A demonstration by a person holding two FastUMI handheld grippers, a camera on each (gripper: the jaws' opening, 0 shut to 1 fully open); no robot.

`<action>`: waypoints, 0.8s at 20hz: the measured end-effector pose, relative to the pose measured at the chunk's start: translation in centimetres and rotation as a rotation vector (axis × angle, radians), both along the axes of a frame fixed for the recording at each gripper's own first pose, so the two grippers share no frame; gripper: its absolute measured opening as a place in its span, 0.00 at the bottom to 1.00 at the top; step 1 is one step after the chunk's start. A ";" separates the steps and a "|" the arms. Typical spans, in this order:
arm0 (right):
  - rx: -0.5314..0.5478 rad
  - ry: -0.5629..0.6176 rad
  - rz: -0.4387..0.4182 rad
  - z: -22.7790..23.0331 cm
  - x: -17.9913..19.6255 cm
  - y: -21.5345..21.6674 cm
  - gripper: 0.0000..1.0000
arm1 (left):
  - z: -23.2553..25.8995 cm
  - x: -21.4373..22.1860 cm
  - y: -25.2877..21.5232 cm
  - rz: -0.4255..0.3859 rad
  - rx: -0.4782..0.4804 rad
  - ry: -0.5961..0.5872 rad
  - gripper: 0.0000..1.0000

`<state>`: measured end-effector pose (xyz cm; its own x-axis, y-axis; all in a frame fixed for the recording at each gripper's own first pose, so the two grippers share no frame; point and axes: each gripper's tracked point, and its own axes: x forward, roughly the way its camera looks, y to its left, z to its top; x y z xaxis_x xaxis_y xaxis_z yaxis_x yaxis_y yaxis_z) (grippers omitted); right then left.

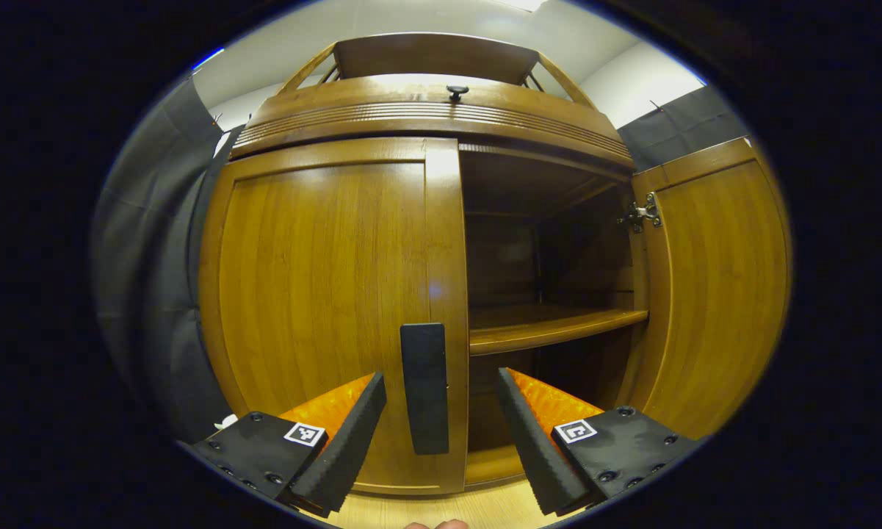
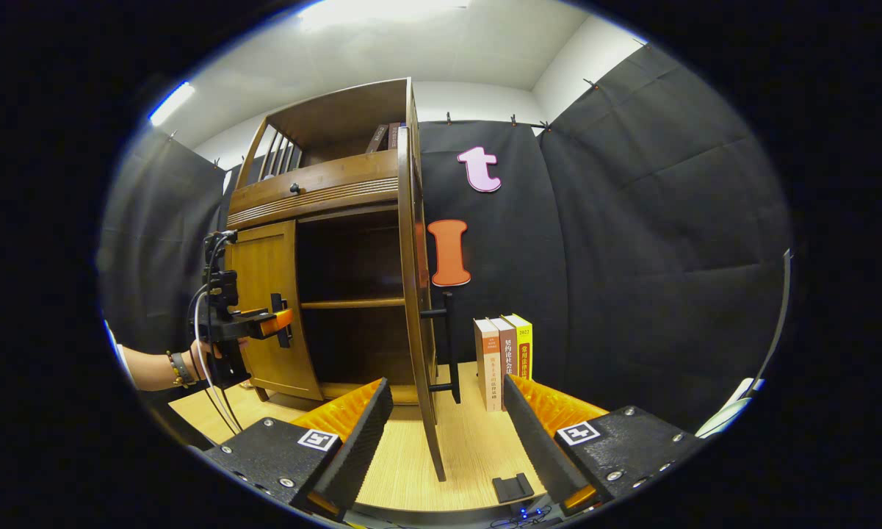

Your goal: Open the right door of the double-door shoe cabinet with the right hand, and open the left door with the left hand.

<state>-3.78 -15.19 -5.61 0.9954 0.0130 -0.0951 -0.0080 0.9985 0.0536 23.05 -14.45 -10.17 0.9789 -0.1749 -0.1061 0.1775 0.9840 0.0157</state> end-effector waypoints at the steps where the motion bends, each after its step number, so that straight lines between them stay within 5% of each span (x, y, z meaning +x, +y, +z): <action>1: 0.000 0.001 -0.006 0.0 -0.1 0.0 0.93 | -0.4 0.6 0.3 0.008 0.000 0.009 0.98; 4: 0.004 0.007 -0.024 -0.1 0.0 -0.2 0.93 | -1.7 2.1 1.3 0.025 -0.008 0.030 0.99; 5: 0.003 0.006 -0.029 -0.1 0.1 -0.2 1.00 | -2.0 2.5 1.7 0.033 -0.010 0.041 0.96; 9: 0.000 0.000 -0.040 0.1 0.5 -0.2 0.93 | -2.3 3.1 2.3 0.038 -0.026 0.047 0.89; 10: 0.001 0.001 -0.042 0.0 0.7 -0.2 0.99 | -2.3 2.9 2.2 0.033 -0.025 0.042 0.87; 12: 0.006 0.009 -0.043 -0.3 0.8 -0.1 0.93 | -2.3 3.0 1.7 0.022 -0.011 0.037 0.75; 13: 0.005 0.009 -0.041 -0.3 0.9 0.0 0.99 | -2.2 3.1 1.4 0.018 -0.005 0.030 0.69; 16: -0.004 0.009 -0.041 -0.4 1.1 0.1 0.99 | -2.2 3.0 0.4 -0.005 -0.029 0.023 0.52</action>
